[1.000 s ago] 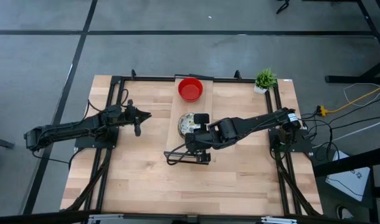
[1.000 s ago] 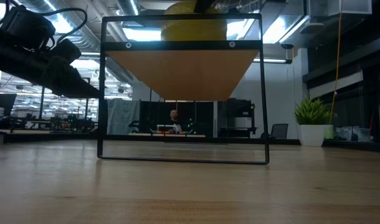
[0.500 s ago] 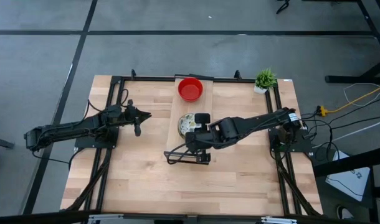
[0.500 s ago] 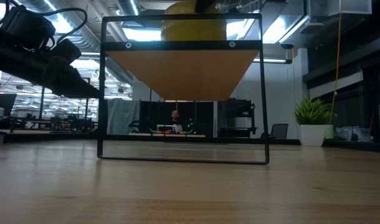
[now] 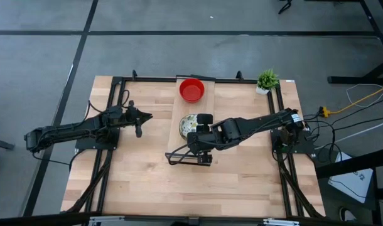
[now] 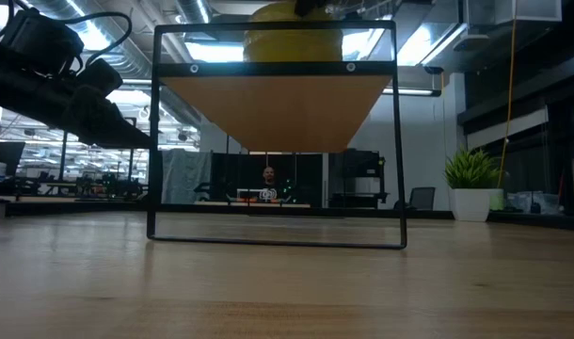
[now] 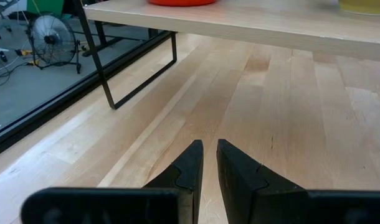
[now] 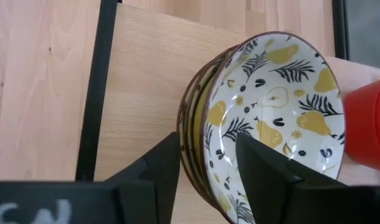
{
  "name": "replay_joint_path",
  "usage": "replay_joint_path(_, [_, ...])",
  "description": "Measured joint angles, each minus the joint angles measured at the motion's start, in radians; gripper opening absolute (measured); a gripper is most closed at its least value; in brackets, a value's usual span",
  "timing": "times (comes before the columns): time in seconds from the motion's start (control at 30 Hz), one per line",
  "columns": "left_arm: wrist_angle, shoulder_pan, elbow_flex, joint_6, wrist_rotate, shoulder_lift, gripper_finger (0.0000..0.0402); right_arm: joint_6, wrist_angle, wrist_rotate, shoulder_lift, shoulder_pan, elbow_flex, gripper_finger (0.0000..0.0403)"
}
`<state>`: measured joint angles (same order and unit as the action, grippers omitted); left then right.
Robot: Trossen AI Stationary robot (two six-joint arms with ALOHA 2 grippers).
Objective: Pick & Place Mini bowls
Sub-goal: Return to Home Position
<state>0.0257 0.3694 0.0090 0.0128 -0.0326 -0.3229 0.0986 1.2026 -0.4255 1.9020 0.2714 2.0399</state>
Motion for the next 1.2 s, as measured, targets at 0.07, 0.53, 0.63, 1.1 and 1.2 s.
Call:
replay_joint_path(0.07, [0.000,0.000,0.000,0.000,0.000,0.000,0.0043,-0.001,0.000,0.000,0.000,0.000,0.000,0.0155])
replay_joint_path(0.53, [0.000,0.000,0.000,0.000,0.000,0.000,0.0043,0.006,0.008,0.049,-0.006,0.003,0.103,0.0136])
replay_joint_path(0.63, [0.000,0.000,0.000,0.000,0.000,0.000,0.0043,0.009,0.015,0.063,-0.006,0.003,0.141,0.0136])
replay_joint_path(1.1, [0.000,0.000,0.000,0.000,0.000,0.000,0.0043,0.209,0.365,0.071,-0.008,0.066,0.189,0.0087])
replay_joint_path(1.2, [0.000,0.000,0.000,0.000,0.000,0.000,0.0043,0.226,0.367,0.080,-0.031,0.105,0.177,0.0033])
